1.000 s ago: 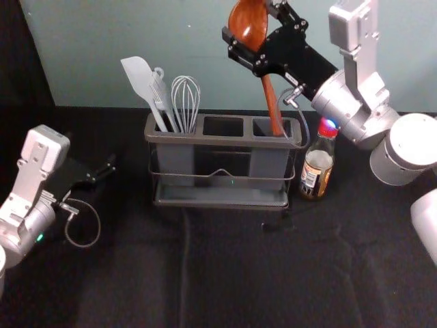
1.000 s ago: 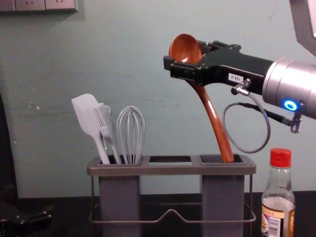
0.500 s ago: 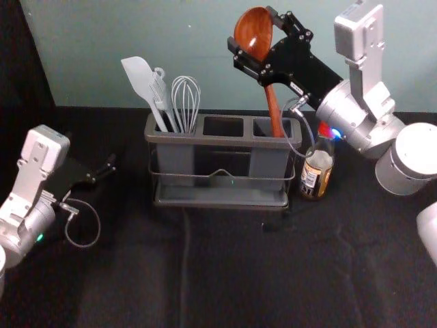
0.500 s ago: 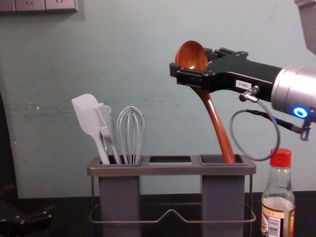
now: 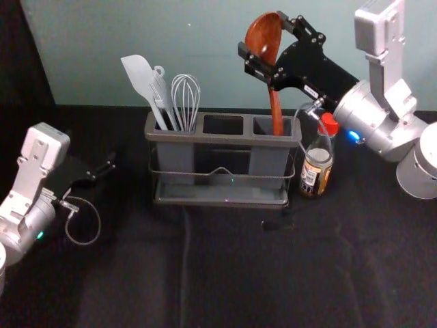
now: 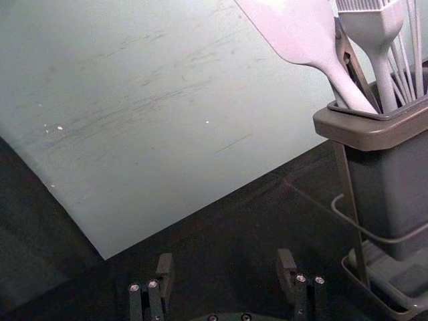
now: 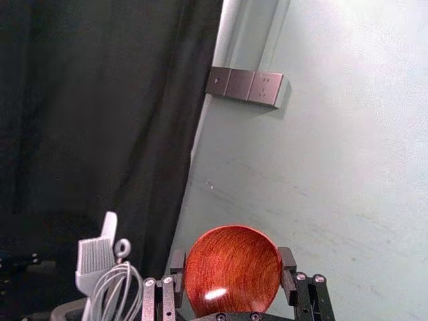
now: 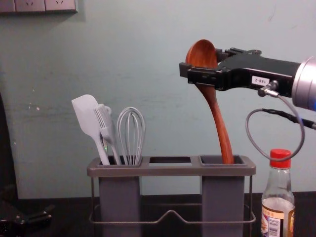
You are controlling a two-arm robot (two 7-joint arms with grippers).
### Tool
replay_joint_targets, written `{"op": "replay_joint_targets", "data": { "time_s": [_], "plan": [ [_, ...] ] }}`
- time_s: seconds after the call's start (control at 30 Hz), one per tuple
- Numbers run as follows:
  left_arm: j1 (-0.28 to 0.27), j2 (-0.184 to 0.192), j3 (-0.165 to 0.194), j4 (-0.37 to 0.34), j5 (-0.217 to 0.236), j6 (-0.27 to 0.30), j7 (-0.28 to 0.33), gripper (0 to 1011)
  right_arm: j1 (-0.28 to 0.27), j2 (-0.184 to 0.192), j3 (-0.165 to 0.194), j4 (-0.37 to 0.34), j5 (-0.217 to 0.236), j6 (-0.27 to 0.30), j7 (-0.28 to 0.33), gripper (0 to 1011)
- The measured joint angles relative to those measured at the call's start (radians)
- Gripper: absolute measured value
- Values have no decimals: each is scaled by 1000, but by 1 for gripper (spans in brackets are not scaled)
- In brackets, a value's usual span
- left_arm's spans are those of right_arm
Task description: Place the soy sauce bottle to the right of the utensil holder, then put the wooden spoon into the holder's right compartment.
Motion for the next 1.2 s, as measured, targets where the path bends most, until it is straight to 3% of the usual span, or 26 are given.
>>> {"op": "replay_joint_targets", "data": {
  "time_s": [0.5,1.2],
  "plan": [
    [0,0,0,0,0,0,0,1005,-29,72,-3,-89,45,119,15,841],
    [0,0,0,0,0,0,0,1005,-70,102,-7,-108,65,139,-4,841]
  ]
}}
